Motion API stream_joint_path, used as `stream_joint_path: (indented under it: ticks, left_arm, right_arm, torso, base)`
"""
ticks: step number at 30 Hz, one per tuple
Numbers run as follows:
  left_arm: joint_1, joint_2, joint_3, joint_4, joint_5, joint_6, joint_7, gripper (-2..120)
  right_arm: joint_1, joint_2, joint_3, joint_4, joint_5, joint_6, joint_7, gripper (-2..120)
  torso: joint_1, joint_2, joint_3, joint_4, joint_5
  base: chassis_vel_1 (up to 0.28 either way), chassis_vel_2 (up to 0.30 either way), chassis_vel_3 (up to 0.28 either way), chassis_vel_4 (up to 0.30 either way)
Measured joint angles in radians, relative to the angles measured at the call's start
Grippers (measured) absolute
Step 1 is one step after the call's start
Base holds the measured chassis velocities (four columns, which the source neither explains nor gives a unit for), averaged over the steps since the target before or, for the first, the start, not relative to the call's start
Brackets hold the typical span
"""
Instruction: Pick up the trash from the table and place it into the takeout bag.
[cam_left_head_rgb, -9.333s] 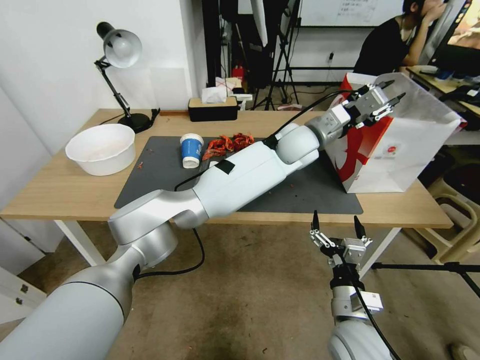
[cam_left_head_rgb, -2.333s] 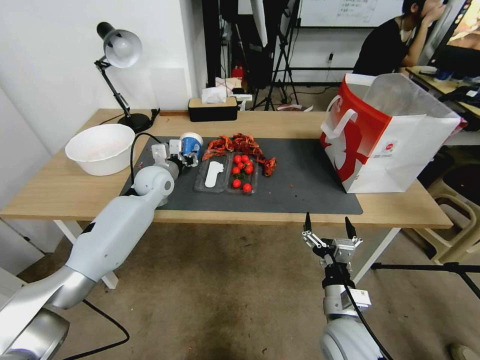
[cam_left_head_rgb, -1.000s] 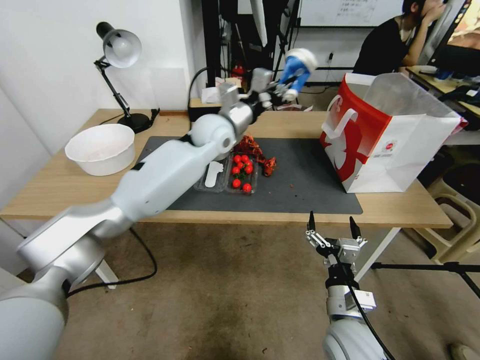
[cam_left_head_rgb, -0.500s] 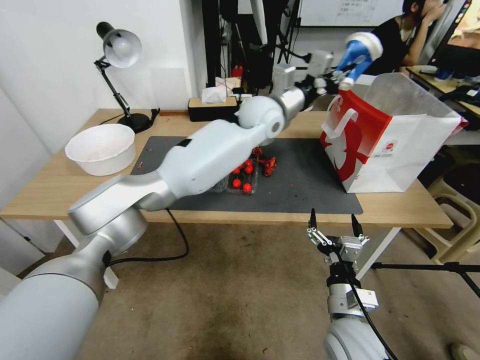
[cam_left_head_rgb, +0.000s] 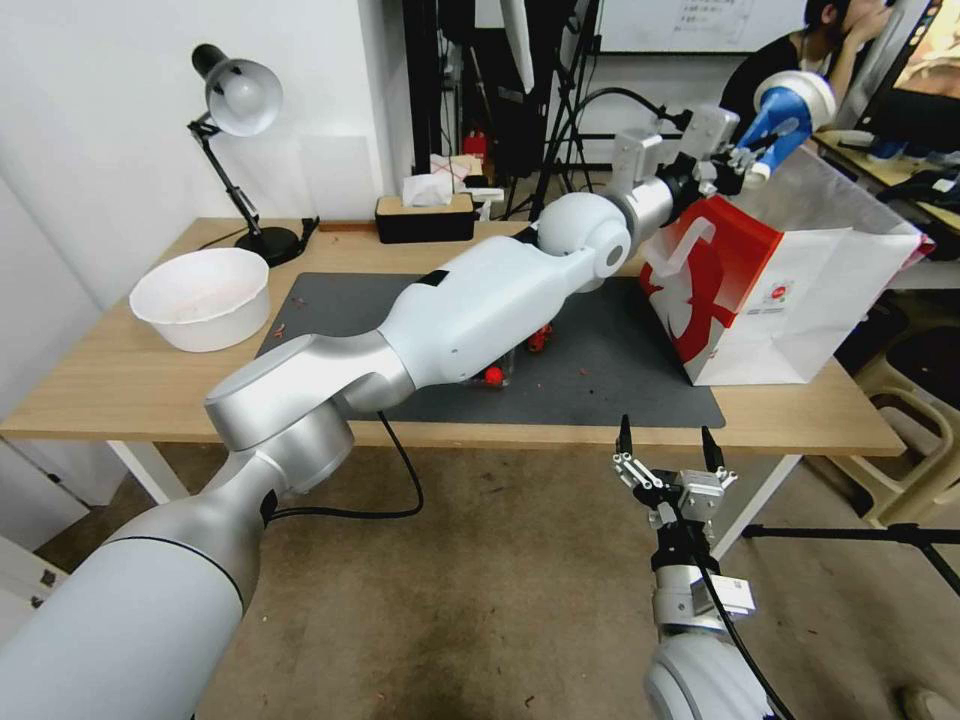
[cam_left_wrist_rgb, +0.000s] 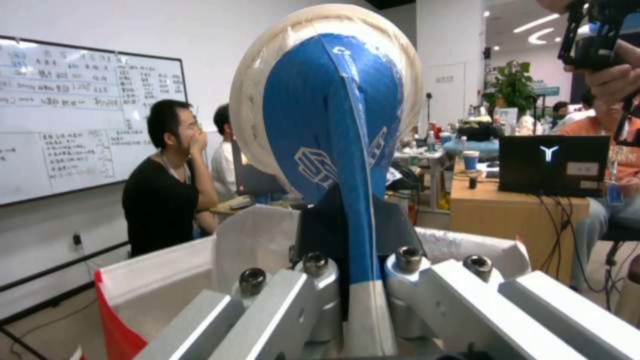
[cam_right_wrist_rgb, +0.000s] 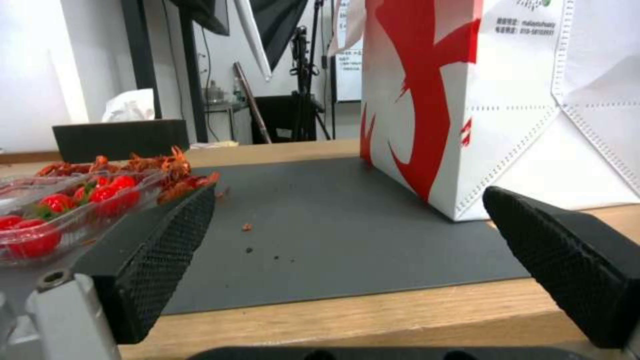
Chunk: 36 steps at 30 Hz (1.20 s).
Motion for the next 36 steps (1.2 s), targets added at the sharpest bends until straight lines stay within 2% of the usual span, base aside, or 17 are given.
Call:
stream_joint_path:
  ticks: [9,17,22,23,26,27,30,31,34,35,36]
  left_arm:
    - [0.003,-0.007,0.046,0.007,-0.005,-0.009,0.012,0]
    - [0.006,-0.004,0.065,0.016,-0.01,-0.036,0.075,0]
    - [0.006,-0.003,0.073,0.022,0.01,-0.042,0.08,17]
    - [0.006,-0.003,0.073,0.022,0.01,-0.042,0.08,17]
    - [0.006,-0.003,0.073,0.022,0.017,-0.042,0.06,31]
    - [0.006,-0.003,0.073,0.022,0.017,-0.042,0.06,31]
    - [0.005,-0.002,0.073,0.02,0.018,-0.041,0.051,46]
    - [0.005,-0.002,0.073,0.02,0.018,-0.041,0.051,46]
    - [0.004,-0.002,0.067,0.018,0.018,-0.04,0.042,61]
    - [0.004,-0.002,0.067,0.018,0.018,-0.04,0.042,61]
    - [0.004,-0.002,0.063,0.018,0.018,-0.04,0.04,67]
  right_arm:
    - [0.012,-0.006,-0.01,-0.021,0.003,0.004,-0.001,100]
    - [0.038,-0.009,-0.021,-0.039,0.005,0.001,-0.003,100]
    - [0.045,-0.01,-0.024,-0.045,0.006,0.001,-0.004,100]
    - [0.045,-0.01,-0.024,-0.045,0.006,0.001,-0.004,100]
    - [0.046,-0.009,-0.025,-0.046,0.006,0.0,-0.004,100]
    - [0.046,-0.009,-0.025,-0.046,0.006,0.0,-0.004,100]
    - [0.046,-0.008,-0.026,-0.043,0.006,-0.001,-0.005,100]
    - [0.046,-0.008,-0.026,-0.043,0.006,-0.001,-0.005,100]
    - [0.044,-0.009,-0.025,-0.04,0.006,-0.001,-0.005,100]
    - [0.044,-0.009,-0.025,-0.04,0.006,-0.001,-0.005,100]
    - [0.042,-0.01,-0.025,-0.039,0.006,-0.001,-0.005,100]
  torso:
    - [0.0,0.0,0.0,0.0003,0.0]
    - [0.0,0.0,0.0,0.0002,0.0]
    - [0.0,0.0,0.0,0.0002,-0.0001]
    - [0.0,0.0,0.0,0.0002,-0.0001]
    - [0.0,0.0,0.0,0.0002,-0.0001]
    - [0.0,0.0,0.0,0.0002,-0.0001]
    - [0.0,0.0,0.0,0.0002,-0.0001]
    - [0.0,0.0,0.0,0.0002,-0.0001]
    - [0.0,0.0,0.0,0.0001,-0.0001]
    - [0.0,0.0,0.0,0.0001,-0.0001]
    - [0.0,0.0,0.0,0.0001,-0.0001]
  base:
    - [0.0,0.0,0.0,0.0]
    - [0.0,0.0,0.0,0.0]
    - [0.0,0.0,0.0,0.0]
    - [0.0,0.0,0.0,0.0]
    - [0.0,0.0,0.0,0.0]
    - [0.0,0.0,0.0,0.0]
    - [0.0,0.0,0.0,0.0]
    - [0.0,0.0,0.0,0.0]
    - [0.0,0.0,0.0,0.0]
    - [0.0,0.0,0.0,0.0]
    - [0.0,0.0,0.0,0.0]
